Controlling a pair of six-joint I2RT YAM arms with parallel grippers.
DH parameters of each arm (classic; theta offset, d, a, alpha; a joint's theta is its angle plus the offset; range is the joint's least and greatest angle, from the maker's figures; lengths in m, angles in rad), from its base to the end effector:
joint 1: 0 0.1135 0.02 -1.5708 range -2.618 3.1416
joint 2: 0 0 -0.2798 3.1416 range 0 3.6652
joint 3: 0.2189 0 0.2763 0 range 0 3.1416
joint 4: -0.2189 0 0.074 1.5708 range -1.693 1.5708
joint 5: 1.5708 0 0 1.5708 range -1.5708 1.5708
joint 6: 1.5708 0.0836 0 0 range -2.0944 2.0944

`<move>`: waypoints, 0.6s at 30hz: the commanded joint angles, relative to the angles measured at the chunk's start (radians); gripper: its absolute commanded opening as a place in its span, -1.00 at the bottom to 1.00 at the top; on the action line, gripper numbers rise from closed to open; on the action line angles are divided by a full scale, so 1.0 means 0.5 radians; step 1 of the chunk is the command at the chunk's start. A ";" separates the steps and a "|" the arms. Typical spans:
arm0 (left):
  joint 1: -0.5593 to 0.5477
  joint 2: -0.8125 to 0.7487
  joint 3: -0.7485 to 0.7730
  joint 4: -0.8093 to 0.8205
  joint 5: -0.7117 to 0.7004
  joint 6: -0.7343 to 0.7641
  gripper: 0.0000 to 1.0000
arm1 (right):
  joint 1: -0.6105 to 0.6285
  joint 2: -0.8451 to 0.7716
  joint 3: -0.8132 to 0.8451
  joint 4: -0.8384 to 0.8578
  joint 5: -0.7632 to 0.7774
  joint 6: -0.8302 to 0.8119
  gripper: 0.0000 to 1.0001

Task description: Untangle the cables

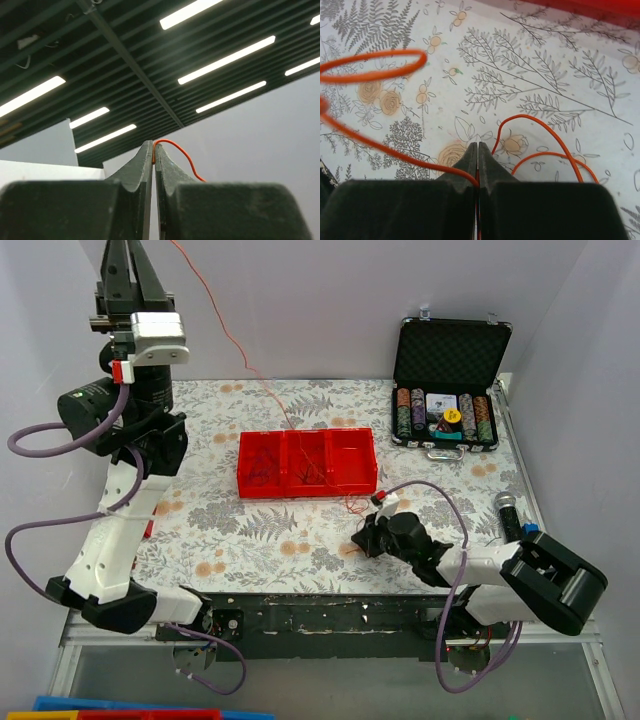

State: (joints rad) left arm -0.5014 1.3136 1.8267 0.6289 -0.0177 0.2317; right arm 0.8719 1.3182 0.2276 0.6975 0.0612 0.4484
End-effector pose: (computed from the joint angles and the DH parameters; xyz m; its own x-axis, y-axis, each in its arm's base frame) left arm 0.1935 -0.1044 0.7121 0.8851 -0.2233 -0.4084 0.2783 0.9572 0.0798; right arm 0.1798 0.2059 0.1126 -0.5376 0.0329 -0.8426 -0.5490 0.7448 0.3793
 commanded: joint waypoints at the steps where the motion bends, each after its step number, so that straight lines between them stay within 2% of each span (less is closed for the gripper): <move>1: -0.003 0.103 0.301 0.089 -0.093 0.132 -1.00 | 0.008 -0.127 -0.062 -0.214 0.218 0.134 -0.97; 7: -0.003 0.296 0.764 -0.052 -0.066 0.196 -1.00 | 0.008 -0.255 -0.130 -0.370 0.322 0.250 -0.97; 13: -0.003 0.290 0.740 0.022 0.032 0.307 -1.00 | 0.008 -0.271 -0.075 -0.557 0.417 0.284 -0.97; 18: -0.003 0.477 1.119 0.065 0.192 0.411 -1.00 | 0.008 -0.222 -0.084 -0.692 0.448 0.388 -0.97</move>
State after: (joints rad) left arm -0.5014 1.5124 2.2608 0.6327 0.0166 0.3737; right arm 0.8738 1.1824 0.1822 0.4999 0.2245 0.5945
